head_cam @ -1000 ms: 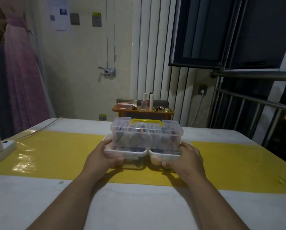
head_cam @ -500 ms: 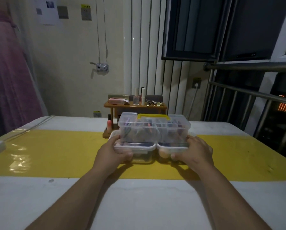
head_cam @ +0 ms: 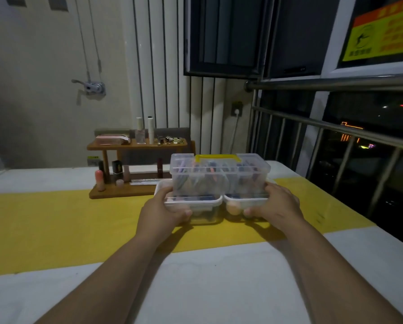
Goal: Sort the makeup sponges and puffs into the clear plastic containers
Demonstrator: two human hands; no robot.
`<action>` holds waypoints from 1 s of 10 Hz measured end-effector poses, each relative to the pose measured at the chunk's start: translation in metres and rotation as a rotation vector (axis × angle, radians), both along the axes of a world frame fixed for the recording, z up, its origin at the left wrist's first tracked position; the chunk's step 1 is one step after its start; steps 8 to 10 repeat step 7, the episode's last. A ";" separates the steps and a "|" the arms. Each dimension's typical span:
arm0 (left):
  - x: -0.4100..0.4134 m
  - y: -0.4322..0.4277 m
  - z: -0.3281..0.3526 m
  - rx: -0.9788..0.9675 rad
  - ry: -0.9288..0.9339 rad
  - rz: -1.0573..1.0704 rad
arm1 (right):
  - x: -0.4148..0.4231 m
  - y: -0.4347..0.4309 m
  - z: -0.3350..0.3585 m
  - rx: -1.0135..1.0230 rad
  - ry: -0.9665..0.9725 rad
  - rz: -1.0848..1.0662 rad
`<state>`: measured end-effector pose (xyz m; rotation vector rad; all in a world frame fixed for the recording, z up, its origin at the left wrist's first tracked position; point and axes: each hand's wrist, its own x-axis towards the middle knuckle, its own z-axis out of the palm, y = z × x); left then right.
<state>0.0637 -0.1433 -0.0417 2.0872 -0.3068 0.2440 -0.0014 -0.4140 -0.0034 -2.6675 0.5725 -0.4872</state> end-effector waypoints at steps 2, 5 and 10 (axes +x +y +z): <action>-0.002 -0.036 0.000 0.014 -0.027 -0.024 | -0.007 -0.035 0.000 0.023 0.003 -0.024; 0.000 -0.041 -0.007 -0.089 -0.036 -0.086 | -0.006 -0.043 -0.005 -0.064 0.036 0.009; -0.021 -0.043 0.015 0.103 -0.110 0.120 | -0.022 -0.032 0.012 -0.017 -0.091 0.038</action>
